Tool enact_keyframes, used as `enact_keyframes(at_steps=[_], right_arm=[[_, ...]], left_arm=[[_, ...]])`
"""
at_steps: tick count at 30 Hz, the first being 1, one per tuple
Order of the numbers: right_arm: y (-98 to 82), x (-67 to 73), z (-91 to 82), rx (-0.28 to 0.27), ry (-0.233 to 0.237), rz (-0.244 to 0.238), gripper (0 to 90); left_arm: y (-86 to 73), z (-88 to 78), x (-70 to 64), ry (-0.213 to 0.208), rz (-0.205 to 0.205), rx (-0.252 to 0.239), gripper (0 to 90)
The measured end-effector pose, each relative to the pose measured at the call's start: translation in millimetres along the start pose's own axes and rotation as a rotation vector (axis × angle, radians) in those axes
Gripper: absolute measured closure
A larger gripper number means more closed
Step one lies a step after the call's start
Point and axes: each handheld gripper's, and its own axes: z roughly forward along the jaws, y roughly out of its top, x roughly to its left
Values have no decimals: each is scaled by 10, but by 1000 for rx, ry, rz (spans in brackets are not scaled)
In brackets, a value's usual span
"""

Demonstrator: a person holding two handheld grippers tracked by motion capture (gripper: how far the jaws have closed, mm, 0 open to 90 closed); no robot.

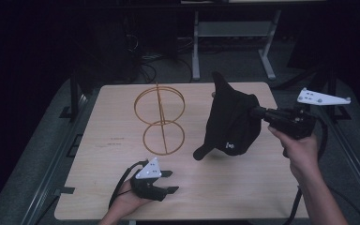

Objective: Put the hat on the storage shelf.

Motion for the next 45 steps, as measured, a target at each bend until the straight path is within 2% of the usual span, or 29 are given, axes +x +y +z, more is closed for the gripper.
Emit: enact_keyframes(at_steps=[3, 11, 18, 21, 32, 45], right_arm=[[95, 27, 63, -6, 11, -6, 898], [312, 97, 263, -3, 36, -25, 898], [502, 159, 405, -7, 44, -41, 898], [602, 184, 473, -6, 47, -50, 898], [873, 279, 751, 30, 43, -79, 898], [1061, 402, 1154, 92, 47, -119, 897]], left_arm=[[-11, 11, -8, -11, -17, -1, 414], [-27, 23, 11, -13, -13, 6, 413], [-43, 29, 27, -13, -33, -2, 413], [-46, 26, 44, -11, -20, 7, 413], [-48, 16, 44, -6, -21, -1, 413], [-46, 11, 65, -5, -22, -4, 414]])
